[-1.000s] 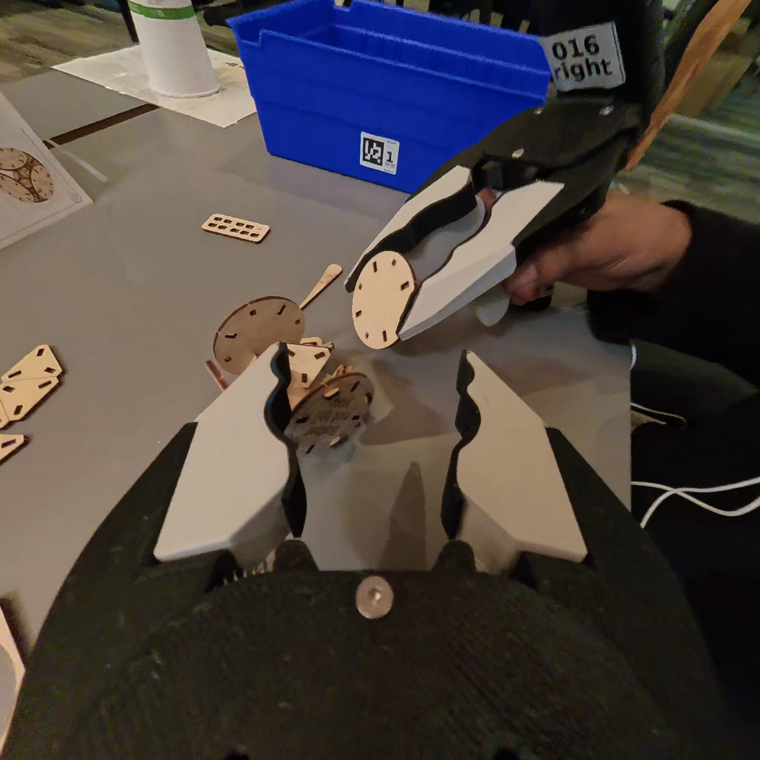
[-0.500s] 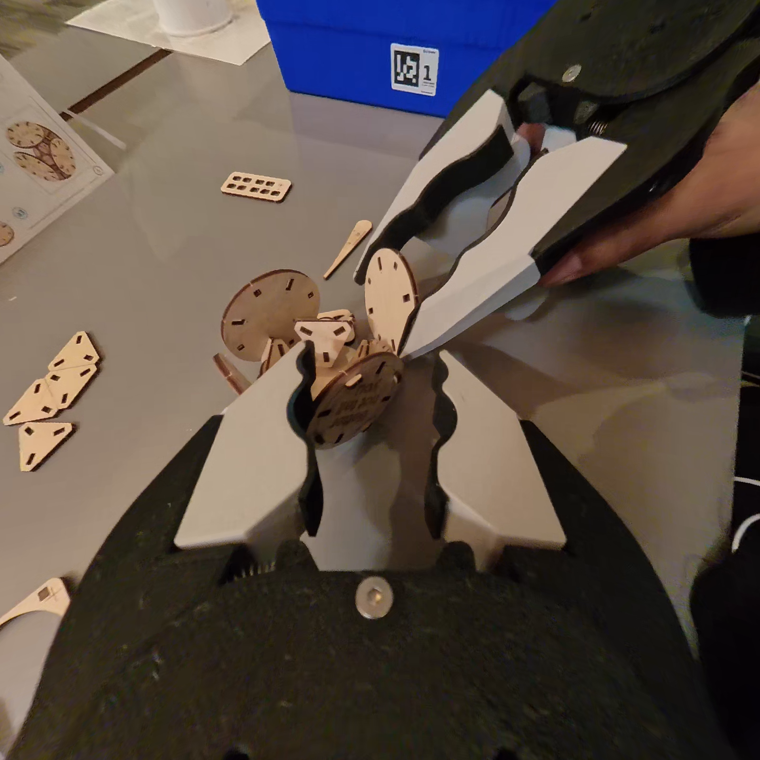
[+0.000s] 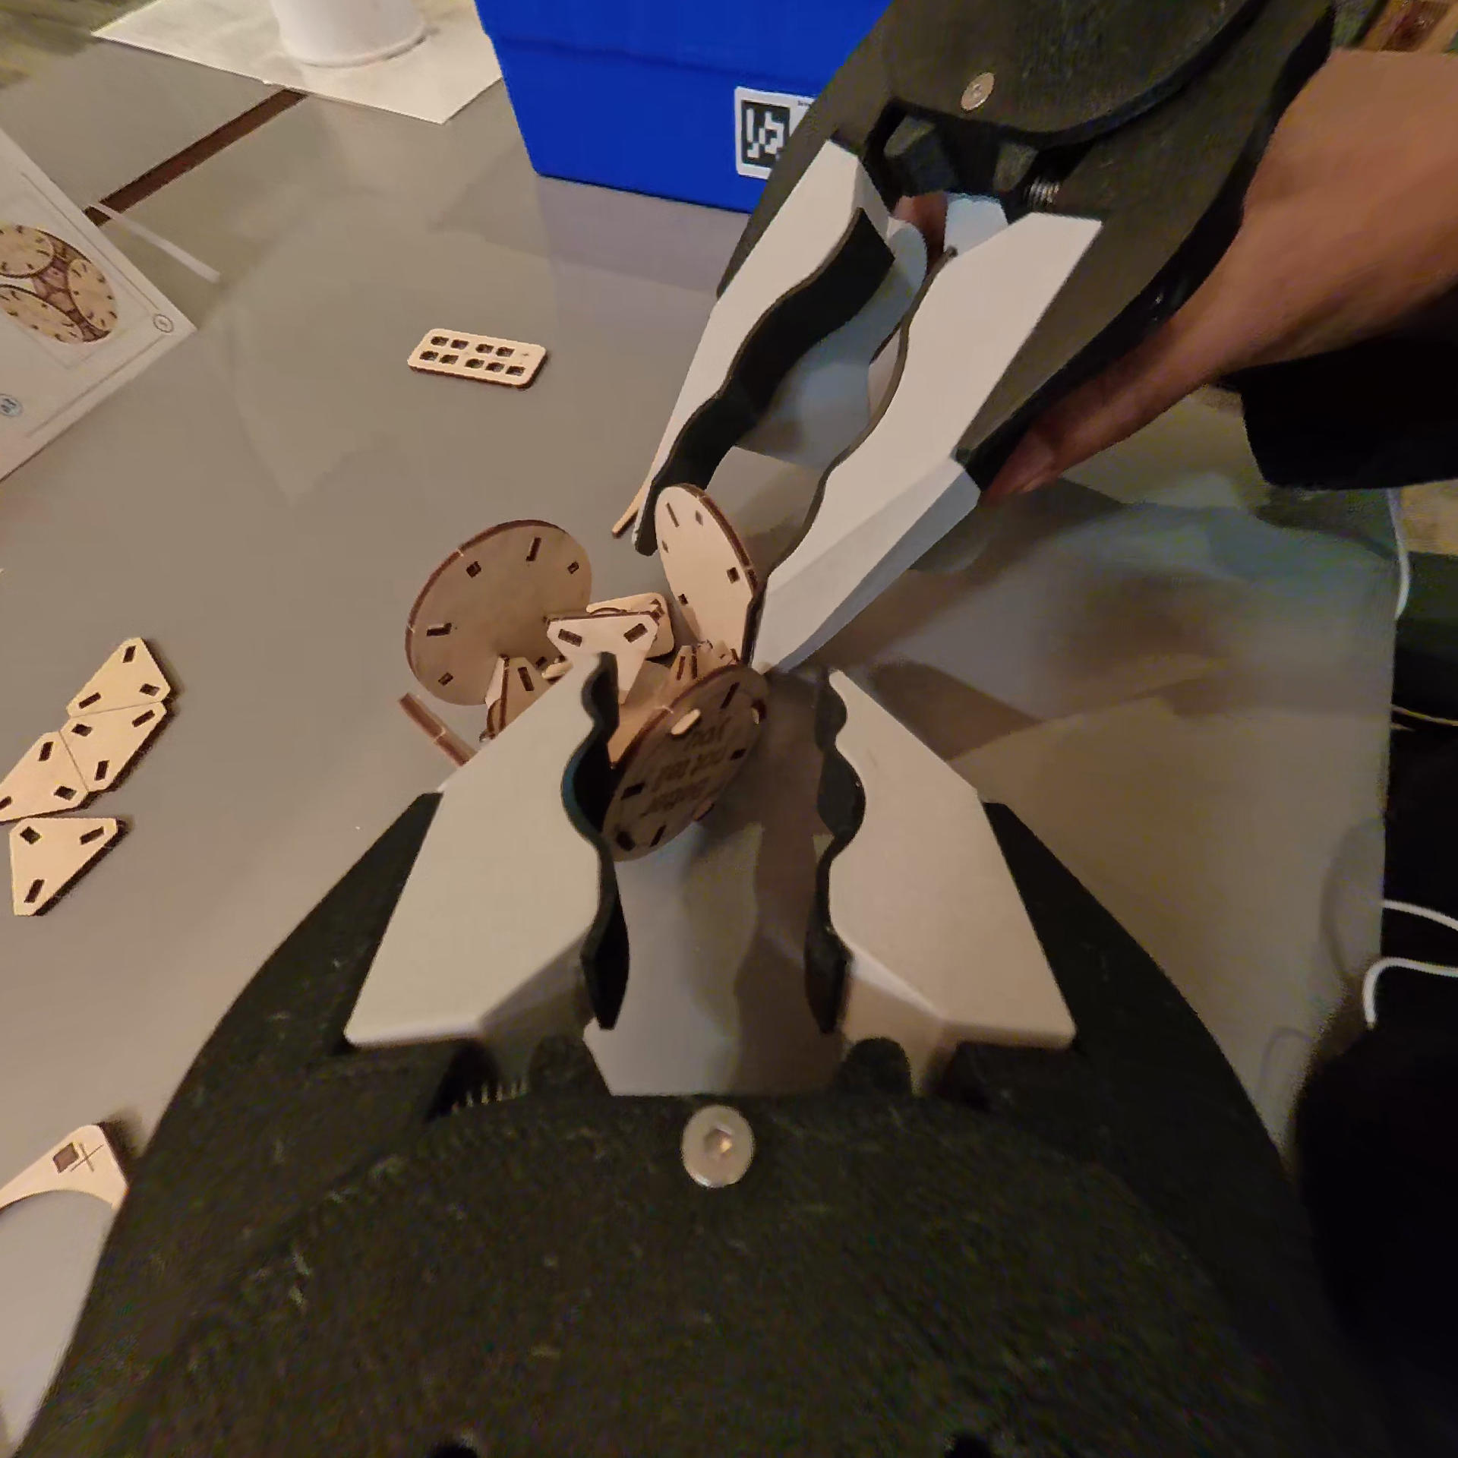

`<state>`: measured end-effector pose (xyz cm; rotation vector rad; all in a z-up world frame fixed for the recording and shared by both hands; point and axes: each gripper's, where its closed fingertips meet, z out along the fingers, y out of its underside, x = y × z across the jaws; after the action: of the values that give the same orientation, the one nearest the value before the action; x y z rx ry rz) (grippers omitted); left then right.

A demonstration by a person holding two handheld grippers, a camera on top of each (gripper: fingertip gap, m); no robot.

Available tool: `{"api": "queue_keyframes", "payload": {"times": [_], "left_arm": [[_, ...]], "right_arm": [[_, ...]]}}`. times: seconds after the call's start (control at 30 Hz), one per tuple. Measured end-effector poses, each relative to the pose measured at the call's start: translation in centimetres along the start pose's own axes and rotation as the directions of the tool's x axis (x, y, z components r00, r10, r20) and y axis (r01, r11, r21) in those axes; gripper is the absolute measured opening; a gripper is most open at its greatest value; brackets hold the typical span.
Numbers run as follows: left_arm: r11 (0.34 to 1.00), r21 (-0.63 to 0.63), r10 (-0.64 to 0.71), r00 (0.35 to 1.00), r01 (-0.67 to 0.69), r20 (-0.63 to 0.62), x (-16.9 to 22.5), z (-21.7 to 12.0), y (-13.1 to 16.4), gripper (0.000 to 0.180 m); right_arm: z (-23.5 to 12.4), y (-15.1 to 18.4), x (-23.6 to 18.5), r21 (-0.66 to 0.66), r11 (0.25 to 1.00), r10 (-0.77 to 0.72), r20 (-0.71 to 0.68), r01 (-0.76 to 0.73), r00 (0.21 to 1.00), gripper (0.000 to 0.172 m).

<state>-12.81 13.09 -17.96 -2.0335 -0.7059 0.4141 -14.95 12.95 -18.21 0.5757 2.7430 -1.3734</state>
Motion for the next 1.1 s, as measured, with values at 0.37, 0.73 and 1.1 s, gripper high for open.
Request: {"api": "queue_keyframes", "payload": {"times": [0.37,0.73,1.1], "left_arm": [[1.000,0.006,-0.007,1.000,0.007,-0.025,0.2,-0.1,-0.1,0.041],[1.000,0.013,-0.013,0.999,0.014,-0.049,0.4,-0.1,-0.1,0.041],[1.000,0.017,-0.023,0.998,0.024,-0.064,0.5,-0.2,-0.2,0.040]], "right_arm": [[-0.2,-0.8,-0.2,0.045,0.999,0.016,0.089,-0.020,0.996,0.055],[0.0,-1.2,-0.3,0.030,0.998,-0.067,0.219,0.062,0.973,0.055],[0.5,-1.3,-0.4,0.028,0.994,-0.111,0.264,0.107,0.958,0.055]]}}
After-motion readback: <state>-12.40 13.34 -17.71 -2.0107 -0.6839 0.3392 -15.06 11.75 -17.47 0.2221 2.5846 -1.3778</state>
